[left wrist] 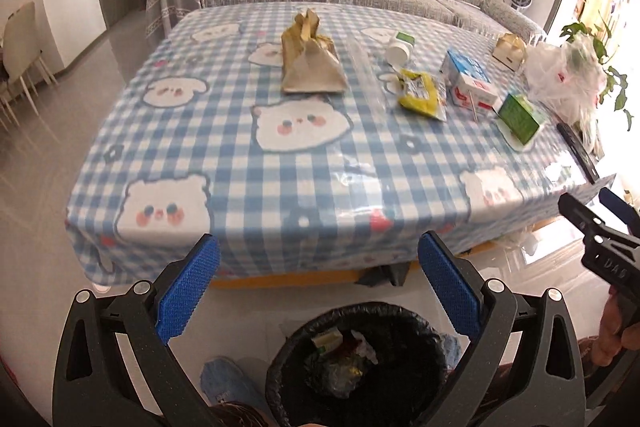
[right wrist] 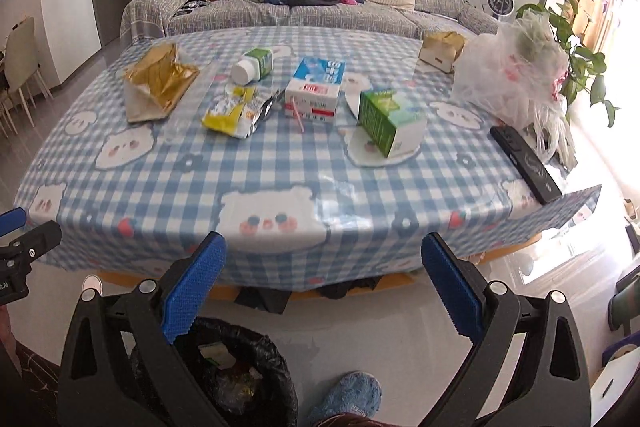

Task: Collect trash
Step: 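Raise both open tools from the bin back toward the table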

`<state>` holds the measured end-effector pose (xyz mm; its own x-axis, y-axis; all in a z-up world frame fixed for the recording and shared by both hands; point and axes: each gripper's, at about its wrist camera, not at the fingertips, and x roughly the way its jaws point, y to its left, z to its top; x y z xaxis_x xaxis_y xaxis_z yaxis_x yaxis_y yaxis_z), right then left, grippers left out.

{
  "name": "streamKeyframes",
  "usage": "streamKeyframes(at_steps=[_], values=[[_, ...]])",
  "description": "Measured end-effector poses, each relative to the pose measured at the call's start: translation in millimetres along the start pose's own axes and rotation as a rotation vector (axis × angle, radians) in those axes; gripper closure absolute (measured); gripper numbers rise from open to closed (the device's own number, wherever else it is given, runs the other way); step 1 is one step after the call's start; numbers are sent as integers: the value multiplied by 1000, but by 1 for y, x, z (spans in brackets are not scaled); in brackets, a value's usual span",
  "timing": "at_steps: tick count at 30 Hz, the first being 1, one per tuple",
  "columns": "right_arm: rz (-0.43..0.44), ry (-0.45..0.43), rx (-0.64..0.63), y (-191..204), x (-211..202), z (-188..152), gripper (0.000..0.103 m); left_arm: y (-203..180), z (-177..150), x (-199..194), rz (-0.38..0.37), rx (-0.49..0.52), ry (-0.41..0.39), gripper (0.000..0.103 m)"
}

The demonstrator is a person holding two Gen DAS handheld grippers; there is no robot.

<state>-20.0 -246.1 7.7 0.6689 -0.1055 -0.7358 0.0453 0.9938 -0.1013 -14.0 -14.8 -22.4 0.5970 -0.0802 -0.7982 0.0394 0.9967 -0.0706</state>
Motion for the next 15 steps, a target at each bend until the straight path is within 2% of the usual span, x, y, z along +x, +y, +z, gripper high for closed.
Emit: streamKeyframes(at_steps=[10, 15], values=[[3, -11, 14, -1, 37, 51, 9, 8, 49, 21, 48, -13, -18, 6], [20, 17, 37, -2, 64, 69, 9, 7, 73, 39, 56, -10, -16, 6]])
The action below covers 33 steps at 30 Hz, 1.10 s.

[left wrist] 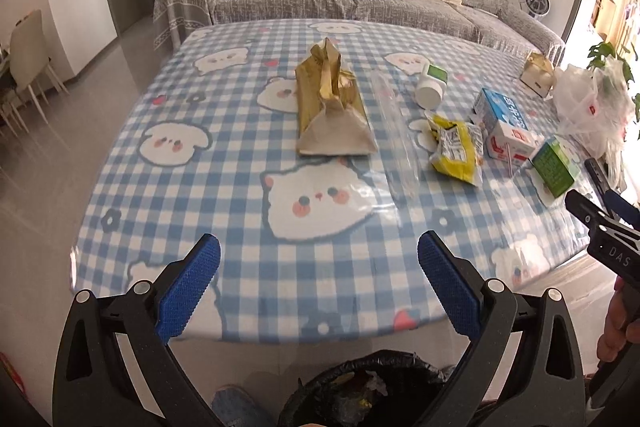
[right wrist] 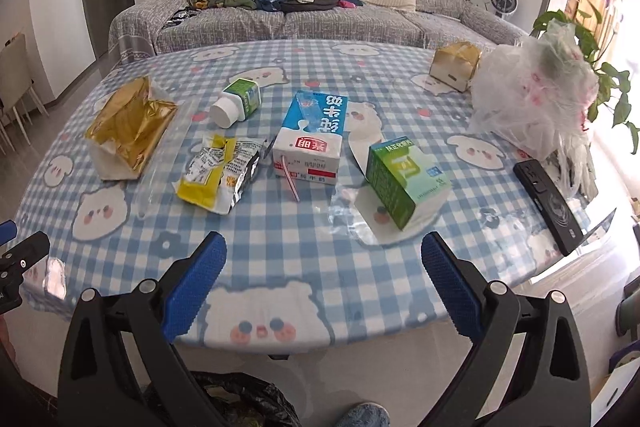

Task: Collect trash
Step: 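Raise both open tools from the bin back toward the table, then grasp the gold wrapper with left tool while right tool grasps the milk carton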

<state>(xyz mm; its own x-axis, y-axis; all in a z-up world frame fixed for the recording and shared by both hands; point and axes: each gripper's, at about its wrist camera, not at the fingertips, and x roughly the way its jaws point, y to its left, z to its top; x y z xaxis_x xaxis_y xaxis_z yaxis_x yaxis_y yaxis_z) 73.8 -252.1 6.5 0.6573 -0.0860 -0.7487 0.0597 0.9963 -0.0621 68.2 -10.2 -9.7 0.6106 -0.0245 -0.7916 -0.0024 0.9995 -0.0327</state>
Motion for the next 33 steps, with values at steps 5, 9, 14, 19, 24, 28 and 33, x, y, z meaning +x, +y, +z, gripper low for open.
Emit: streamKeyframes(at_steps=[5, 9, 14, 19, 24, 28, 33], values=[[2, 12, 16, 1, 32, 27, 9, -4, 31, 23, 9, 11, -9, 6], [8, 26, 43, 0, 61, 50, 9, -8, 62, 49, 24, 17, -11, 6], [18, 54, 81, -6, 99, 74, 9, -10, 91, 83, 28, 20, 1, 6], [27, 87, 95, -7, 128, 85, 10, -5, 109, 115, 34, 11, 27, 6], [22, 108, 90, -2, 143, 88, 16, -5, 119, 137, 33, -2, 54, 7], [16, 119, 86, 0, 152, 92, 25, -6, 121, 150, 38, 5, 78, 26], [19, 114, 94, 0, 154, 93, 42, 2, 118, 161, 14, -39, 132, 70]])
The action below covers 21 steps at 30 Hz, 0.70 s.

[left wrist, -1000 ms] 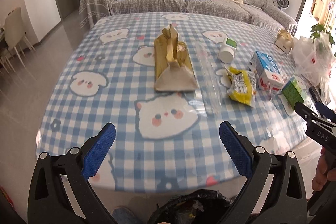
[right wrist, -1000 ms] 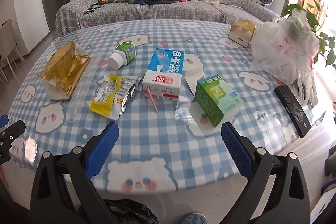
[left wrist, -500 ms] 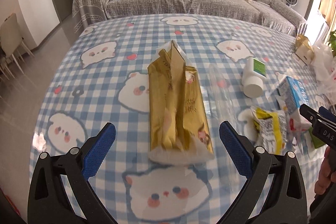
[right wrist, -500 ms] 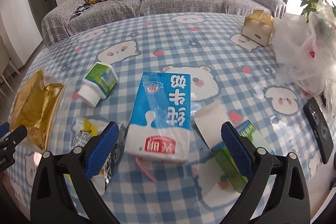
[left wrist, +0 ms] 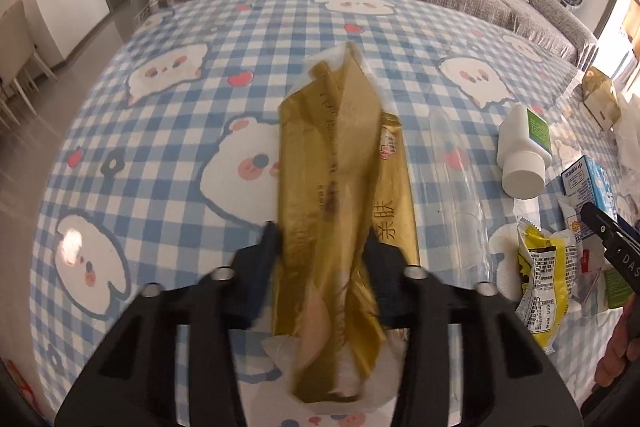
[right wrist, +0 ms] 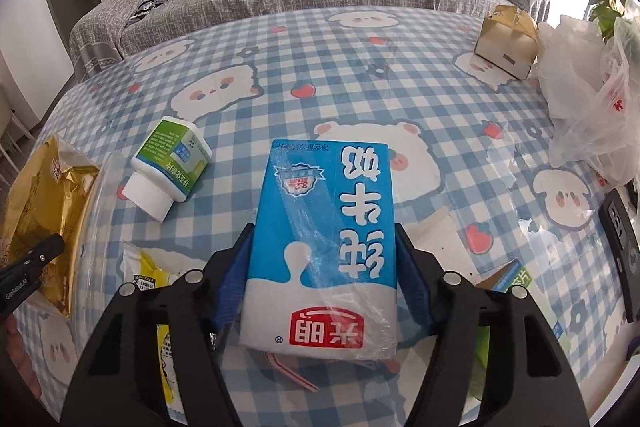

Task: Collect trash
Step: 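Grasp the gold wrapper with left tool while right tool grasps the milk carton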

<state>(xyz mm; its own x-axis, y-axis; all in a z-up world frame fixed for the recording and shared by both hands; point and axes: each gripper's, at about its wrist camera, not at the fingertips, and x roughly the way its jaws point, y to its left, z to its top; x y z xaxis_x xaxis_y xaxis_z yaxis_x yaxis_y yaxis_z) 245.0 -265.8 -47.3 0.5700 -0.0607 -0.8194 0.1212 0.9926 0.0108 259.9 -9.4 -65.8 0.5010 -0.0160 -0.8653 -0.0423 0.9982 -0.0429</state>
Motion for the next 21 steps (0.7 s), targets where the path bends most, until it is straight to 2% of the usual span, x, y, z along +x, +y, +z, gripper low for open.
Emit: streamKeyframes(at_steps=[2, 7, 10, 15, 21], values=[[6, -6, 6, -2, -1, -1, 42, 1, -3, -3, 2, 5, -21, 82], [-6, -100, 5, -5, -18, -5, 42, 6, -12, -17, -13, -7, -47, 97], [-17, -103, -38, -4, -21, -8, 42, 7, -10, -21, -1, -7, -55, 97], [2, -94, 0, -12, -26, -11, 42, 12, -8, -26, 5, -37, -60, 98], [31, -115, 23, -11, -48, -16, 42, 16, -26, -47, -1, -51, -77, 98]])
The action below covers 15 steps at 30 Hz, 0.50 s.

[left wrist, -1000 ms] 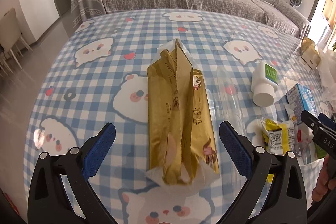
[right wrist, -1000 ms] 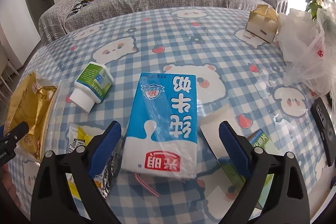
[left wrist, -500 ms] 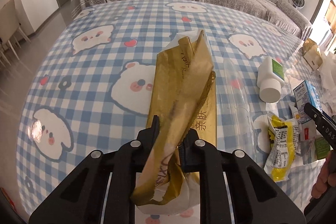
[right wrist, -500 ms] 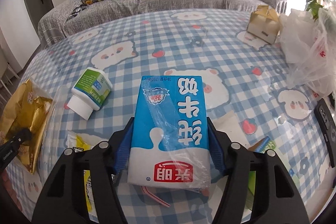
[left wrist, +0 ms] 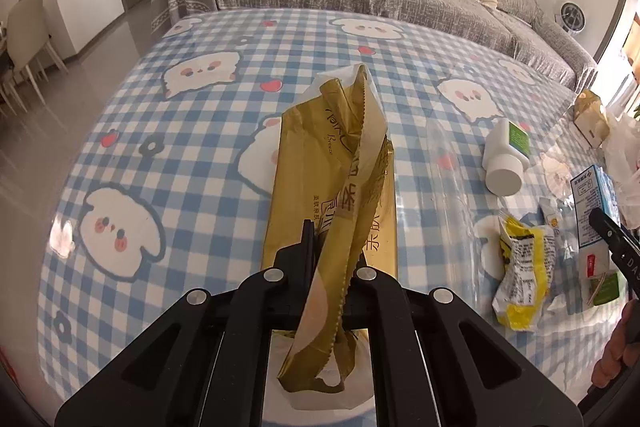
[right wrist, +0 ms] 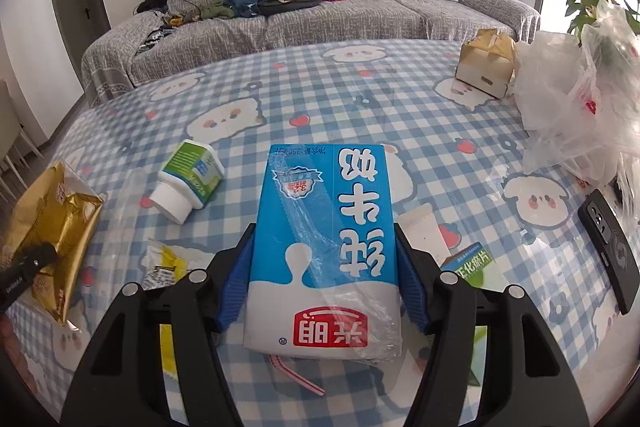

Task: Collect trash
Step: 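Carry the gold wrapper and milk carton down over the black trash bin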

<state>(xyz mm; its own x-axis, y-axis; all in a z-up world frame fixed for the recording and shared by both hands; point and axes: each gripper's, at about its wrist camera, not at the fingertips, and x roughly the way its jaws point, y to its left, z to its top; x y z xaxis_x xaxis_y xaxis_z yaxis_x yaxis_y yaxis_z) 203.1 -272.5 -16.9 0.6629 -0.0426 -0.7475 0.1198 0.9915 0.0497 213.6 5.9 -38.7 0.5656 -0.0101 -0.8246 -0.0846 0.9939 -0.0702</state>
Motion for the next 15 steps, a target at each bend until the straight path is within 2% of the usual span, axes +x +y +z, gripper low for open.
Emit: streamKeyframes(at_steps=[9, 15], values=[[15, -28, -1, 5, -41, -15, 42, 0, -24, -35, -9, 9, -34, 98], [19, -25, -54, 15, -73, -29, 42, 2, -43, -59, -28, 14, -52, 98]])
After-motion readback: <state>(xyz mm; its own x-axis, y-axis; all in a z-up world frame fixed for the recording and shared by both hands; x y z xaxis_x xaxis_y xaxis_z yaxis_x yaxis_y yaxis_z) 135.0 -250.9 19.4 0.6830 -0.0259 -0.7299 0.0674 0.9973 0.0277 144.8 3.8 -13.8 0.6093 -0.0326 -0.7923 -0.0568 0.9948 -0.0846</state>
